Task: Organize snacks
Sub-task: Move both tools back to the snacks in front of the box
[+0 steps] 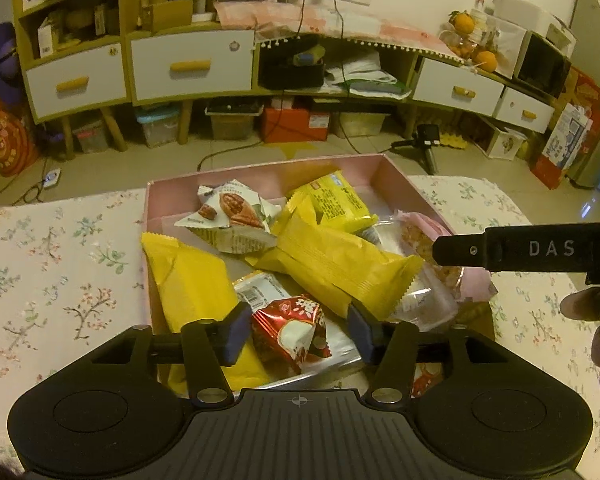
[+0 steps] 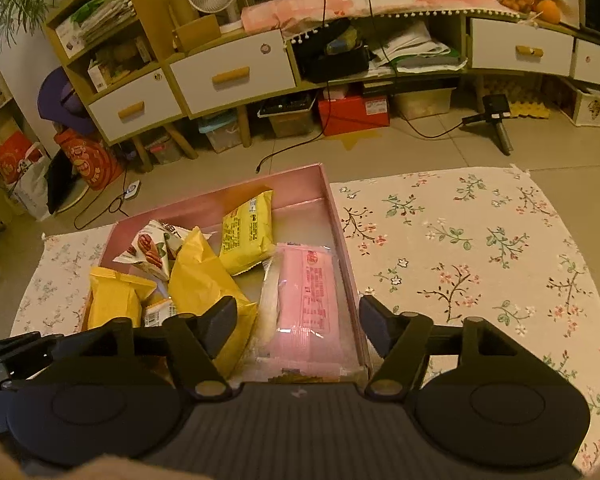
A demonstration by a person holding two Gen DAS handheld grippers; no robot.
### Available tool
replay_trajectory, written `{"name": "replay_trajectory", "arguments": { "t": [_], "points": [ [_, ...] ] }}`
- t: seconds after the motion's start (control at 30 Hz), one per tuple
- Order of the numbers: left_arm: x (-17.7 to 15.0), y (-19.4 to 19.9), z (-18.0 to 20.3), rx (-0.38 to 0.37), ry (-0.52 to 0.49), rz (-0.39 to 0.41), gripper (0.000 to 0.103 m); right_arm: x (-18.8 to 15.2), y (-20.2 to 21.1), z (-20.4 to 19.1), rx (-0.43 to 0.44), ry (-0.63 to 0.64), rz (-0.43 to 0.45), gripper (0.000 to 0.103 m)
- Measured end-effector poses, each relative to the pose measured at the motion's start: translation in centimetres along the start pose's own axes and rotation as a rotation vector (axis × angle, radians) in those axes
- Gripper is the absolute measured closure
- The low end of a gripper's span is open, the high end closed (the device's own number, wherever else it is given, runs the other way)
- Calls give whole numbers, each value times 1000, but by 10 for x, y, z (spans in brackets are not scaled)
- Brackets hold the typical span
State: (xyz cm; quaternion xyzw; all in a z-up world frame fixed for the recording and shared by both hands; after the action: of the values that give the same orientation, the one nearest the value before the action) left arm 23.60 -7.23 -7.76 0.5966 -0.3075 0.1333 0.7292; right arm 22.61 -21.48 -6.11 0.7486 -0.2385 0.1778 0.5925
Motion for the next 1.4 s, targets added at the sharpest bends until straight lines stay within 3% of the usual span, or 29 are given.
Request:
{"name": "replay_trajectory", "arguments": {
  "t": [0.13, 0.5, 1.1, 1.4],
  "points": [
    [-3, 13, 4, 8, -21, 9, 37, -3, 11, 1, -12, -4, 7, 24],
    [-30, 44, 8, 26, -52, 6, 22, -26, 38, -5, -15, 3, 2, 13],
    [-87, 75, -11, 28, 16, -4, 15, -76, 53, -2, -28, 2, -8, 4],
    [-114, 72, -28, 65, 49, -12, 14, -109, 44, -13, -31, 95, -47, 4]
  ]
}}
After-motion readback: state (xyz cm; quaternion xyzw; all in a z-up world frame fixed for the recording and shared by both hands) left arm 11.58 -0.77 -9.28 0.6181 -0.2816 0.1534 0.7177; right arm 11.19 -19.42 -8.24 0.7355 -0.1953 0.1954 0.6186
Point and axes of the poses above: each gripper's, at about its wrist camera, not at the fingertips, and y roughly against the way its jaws point, z to its right, x to its top, the point moved 9 cm from there along -y, roughly the way its jaws point, and after that the axes turned 6 degrees about -z, right-handed, at the moved point
